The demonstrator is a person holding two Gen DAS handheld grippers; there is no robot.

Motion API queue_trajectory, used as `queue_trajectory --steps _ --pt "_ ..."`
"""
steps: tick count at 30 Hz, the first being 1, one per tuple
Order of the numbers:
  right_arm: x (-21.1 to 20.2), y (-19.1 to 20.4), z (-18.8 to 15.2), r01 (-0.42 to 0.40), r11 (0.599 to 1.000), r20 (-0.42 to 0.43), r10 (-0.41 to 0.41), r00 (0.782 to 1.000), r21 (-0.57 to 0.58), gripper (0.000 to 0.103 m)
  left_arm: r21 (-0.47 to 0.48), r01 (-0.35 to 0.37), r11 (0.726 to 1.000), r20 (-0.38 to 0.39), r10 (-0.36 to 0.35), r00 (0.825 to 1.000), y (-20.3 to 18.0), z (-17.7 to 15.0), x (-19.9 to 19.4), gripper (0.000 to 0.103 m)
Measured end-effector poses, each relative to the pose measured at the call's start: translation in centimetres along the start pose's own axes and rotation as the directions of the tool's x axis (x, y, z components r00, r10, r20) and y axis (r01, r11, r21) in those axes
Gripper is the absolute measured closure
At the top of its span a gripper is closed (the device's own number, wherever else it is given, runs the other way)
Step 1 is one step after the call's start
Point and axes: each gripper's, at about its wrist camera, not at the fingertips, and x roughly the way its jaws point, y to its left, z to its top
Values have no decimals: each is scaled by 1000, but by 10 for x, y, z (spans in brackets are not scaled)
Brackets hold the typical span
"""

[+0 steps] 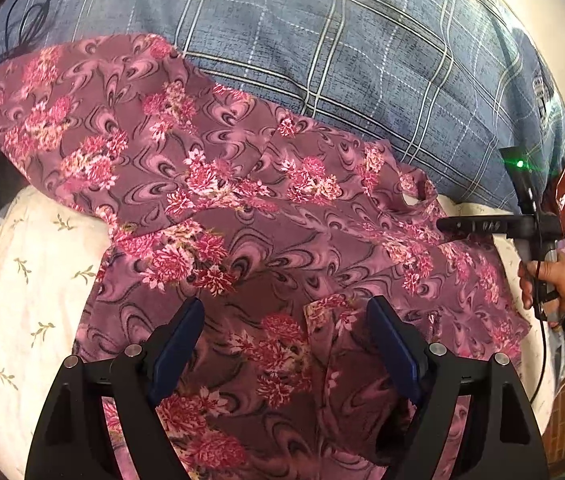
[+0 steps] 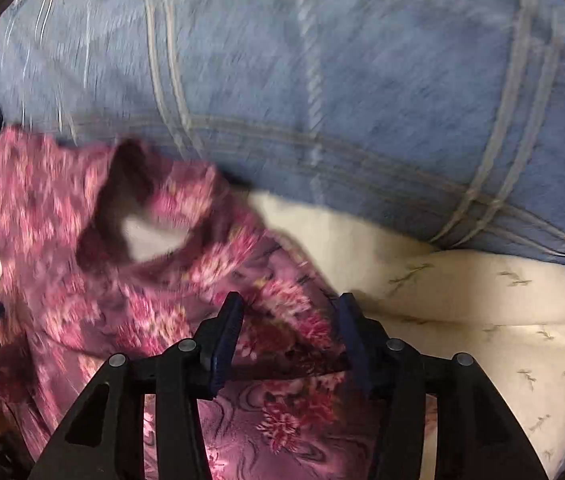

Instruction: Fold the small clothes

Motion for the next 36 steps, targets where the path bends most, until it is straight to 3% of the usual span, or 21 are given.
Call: queue_trajectory --steps 1,2,4,6,8,12,15,17,18,20,22,24,25,26,27,29,30,31,33,36 --pt "3 10 -3 39 996 -6 -40 999 -80 101 7 -6 1000 5 6 1000 -1 0 -1 20" --pt "3 24 -9 119 978 10 -120 993 -170 101 12 -15 1000 14 15 1000 -2 0 -2 20" --pt "-2 38 -12 211 950 56 -203 978 -231 101 10 -26 1000 32 26 999 -2 0 -4 20" --pt "-16 40 -9 290 929 149 -261 954 -228 101 -7 -30 1000 33 30 999 1 0 -3 20" --pt "-25 26 1 321 935 205 -288 935 -149 101 -17 -26 1000 21 27 999 5 -1 -1 20" --pt "-12 9 4 236 968 135 -223 965 -85 100 -46 -25 999 12 25 1000 12 1 1 20" --pt "-41 -7 -6 134 991 212 -136 968 27 93 -56 -11 998 14 12 1000 14 3 -3 21" --pt "-77 -36 -25 -15 983 321 -47 946 185 75 -56 7 998 46 -5 999 13 4 -12 21" --pt "-86 -49 -35 -78 965 350 -15 937 251 57 -53 22 998 60 -19 998 12 4 -17 21" --pt "-95 -72 -61 -150 919 367 6 930 366 55 -41 65 997 90 -61 994 9 4 -27 20" --pt "-87 -79 -75 -164 901 344 17 939 401 55 -20 132 991 99 -130 987 3 1 -33 20" --pt "-68 -81 -96 -136 880 269 10 963 455 55 9 164 986 100 -165 981 -4 -3 -36 20" --pt "-57 -85 -103 -137 867 252 14 968 478 66 31 151 988 99 -154 983 -8 -4 -36 19" --pt "-49 -85 -109 -164 850 262 31 965 501 80 45 112 993 96 -116 989 -8 -5 -35 19" --pt "-50 -83 -109 -175 849 287 29 957 499 89 61 5 998 96 -11 995 -10 -6 -30 20" --pt "-61 -70 -106 -144 861 361 -48 931 487 89 55 -106 993 90 101 991 -5 -2 -22 24" --pt "-64 -68 -105 -105 862 352 -90 932 497 85 14 -120 993 75 118 990 5 2 -20 26" --pt "-67 -67 -104 -71 858 328 -117 937 509 83 -50 -89 995 59 91 994 19 6 -22 27" --pt "-75 -61 -113 -104 858 314 -69 947 503 80 -134 -15 991 61 24 998 37 11 -30 27" --pt "-93 -51 -143 -216 853 365 32 930 476 50 -141 55 988 43 -49 998 42 10 -38 26"
